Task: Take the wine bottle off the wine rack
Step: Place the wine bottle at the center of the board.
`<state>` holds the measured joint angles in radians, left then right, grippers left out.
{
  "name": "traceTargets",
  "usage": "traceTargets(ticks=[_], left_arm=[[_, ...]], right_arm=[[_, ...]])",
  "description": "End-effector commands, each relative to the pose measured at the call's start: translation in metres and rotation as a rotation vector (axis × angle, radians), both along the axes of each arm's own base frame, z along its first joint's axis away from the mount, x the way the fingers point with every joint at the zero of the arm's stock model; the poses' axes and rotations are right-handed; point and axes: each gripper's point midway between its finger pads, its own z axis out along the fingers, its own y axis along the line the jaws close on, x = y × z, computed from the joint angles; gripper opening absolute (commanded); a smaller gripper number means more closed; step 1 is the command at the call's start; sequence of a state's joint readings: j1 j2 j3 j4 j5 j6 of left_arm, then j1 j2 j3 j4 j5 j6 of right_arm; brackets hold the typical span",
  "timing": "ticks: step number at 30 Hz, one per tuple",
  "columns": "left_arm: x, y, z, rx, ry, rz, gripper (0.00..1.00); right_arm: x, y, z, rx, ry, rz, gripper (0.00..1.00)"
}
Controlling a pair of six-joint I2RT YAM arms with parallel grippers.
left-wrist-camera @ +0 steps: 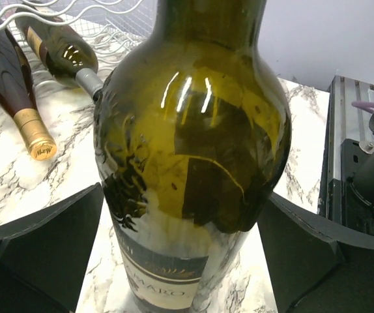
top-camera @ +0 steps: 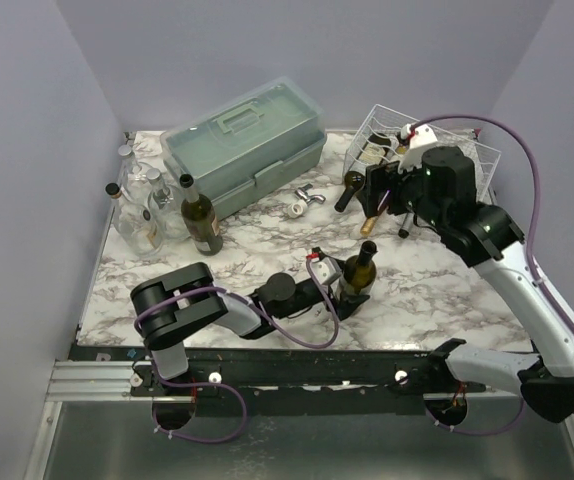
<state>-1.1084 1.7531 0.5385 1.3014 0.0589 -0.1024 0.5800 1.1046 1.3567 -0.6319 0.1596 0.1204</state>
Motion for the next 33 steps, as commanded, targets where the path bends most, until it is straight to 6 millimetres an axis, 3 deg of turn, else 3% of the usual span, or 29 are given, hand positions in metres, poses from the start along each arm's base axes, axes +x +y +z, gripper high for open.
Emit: traceTargets(ticks=[1,9,12,16,22,25,28,33], left_arm=[[-0.003,0.008,0.009,-0.021,0.003,0.010,0.99],[-0.013,0.021,0.017,-0.043,0.020,-0.006,0.99],[-0.021,0.029,0.022,-0.063,0.045,-0.016,0.99],[-0.032,0.042,0.033,-0.086,0.088,-0.035,0.99],[-0.038,0.054,0.052,-0.005,0.112,-0.035,0.99],[-0.035,0.060,0.064,0.078,0.034,-0.022,0.99],[-0.025,0.066,0.069,0.186,-0.082,0.010,0.99],[-0.024,0.056,0.091,0.198,-0.184,-0.027,0.98]], right_arm=[[0.025,-0.007,-0.005,0.049,0.089,-0.030,0.99],[0.066,-0.041,-0.039,0.087,0.156,-0.030,0.99],[0.074,-0.060,-0.044,0.144,0.150,-0.043,0.99],[0.066,-0.072,-0.054,0.179,0.119,-0.008,1.00],[0.038,-0.062,-0.101,0.226,0.149,0.100,0.99],[0.023,-0.055,-0.101,0.252,0.101,0.197,0.99],[0.019,-0.066,-0.099,0.220,0.083,0.181,0.99],[0.021,-0.076,-0.117,0.252,0.086,0.121,1.00]])
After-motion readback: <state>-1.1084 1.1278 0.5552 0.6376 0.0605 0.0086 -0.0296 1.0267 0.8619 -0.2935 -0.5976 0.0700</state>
